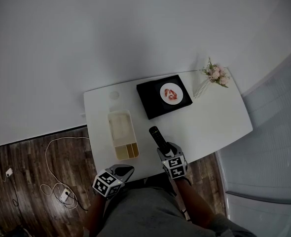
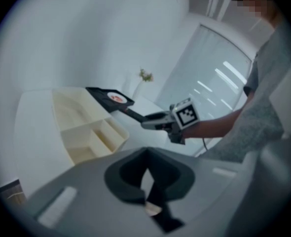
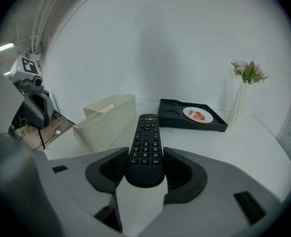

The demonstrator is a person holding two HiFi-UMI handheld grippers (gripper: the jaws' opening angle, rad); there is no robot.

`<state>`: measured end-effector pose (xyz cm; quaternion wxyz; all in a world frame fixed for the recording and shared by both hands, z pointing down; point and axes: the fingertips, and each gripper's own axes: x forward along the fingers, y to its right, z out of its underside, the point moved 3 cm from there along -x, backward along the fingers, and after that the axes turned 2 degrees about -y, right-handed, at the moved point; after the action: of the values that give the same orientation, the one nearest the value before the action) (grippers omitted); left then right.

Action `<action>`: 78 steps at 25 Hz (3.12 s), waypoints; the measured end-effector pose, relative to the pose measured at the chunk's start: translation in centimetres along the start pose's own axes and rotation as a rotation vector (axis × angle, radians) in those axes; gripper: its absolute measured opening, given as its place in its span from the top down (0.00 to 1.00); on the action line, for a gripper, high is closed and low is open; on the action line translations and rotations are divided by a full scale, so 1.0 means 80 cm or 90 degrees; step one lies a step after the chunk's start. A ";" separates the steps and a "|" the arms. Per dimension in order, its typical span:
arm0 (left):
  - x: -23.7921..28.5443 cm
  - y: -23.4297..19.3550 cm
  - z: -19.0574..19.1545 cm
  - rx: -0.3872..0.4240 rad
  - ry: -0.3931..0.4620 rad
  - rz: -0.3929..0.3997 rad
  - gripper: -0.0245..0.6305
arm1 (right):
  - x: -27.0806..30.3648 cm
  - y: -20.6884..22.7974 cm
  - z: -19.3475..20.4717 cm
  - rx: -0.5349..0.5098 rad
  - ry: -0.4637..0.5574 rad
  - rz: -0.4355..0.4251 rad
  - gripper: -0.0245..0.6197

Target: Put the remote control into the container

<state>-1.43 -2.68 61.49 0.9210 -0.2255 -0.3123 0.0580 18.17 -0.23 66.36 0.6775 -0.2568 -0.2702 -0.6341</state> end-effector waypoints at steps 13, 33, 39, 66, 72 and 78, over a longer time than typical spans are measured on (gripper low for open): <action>-0.021 -0.016 -0.009 -0.002 0.036 -0.031 0.96 | -0.032 -0.030 -0.025 -0.059 -0.036 -0.125 0.61; -0.046 -0.023 -0.006 -0.010 0.082 -0.080 0.96 | -0.076 -0.062 -0.090 -0.413 -0.247 -0.261 0.61; -0.052 -0.022 0.001 -0.030 0.098 -0.090 0.96 | -0.075 -0.065 -0.098 -0.508 -0.313 -0.289 0.61; -0.084 -0.023 0.021 -0.103 0.183 -0.167 0.96 | -0.040 -0.083 -0.140 -0.771 -0.455 -0.313 0.60; -0.087 -0.022 0.021 -0.114 0.196 -0.175 0.96 | -0.032 -0.090 -0.142 -0.794 -0.480 -0.328 0.60; -0.086 -0.023 0.022 -0.113 0.197 -0.183 0.96 | -0.021 -0.102 -0.139 -0.827 -0.492 -0.329 0.60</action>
<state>-8.06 -5.40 59.76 0.9333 -0.2652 -0.1999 -0.1365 10.37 -7.23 57.25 0.0825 -0.7310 -0.1138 -0.6677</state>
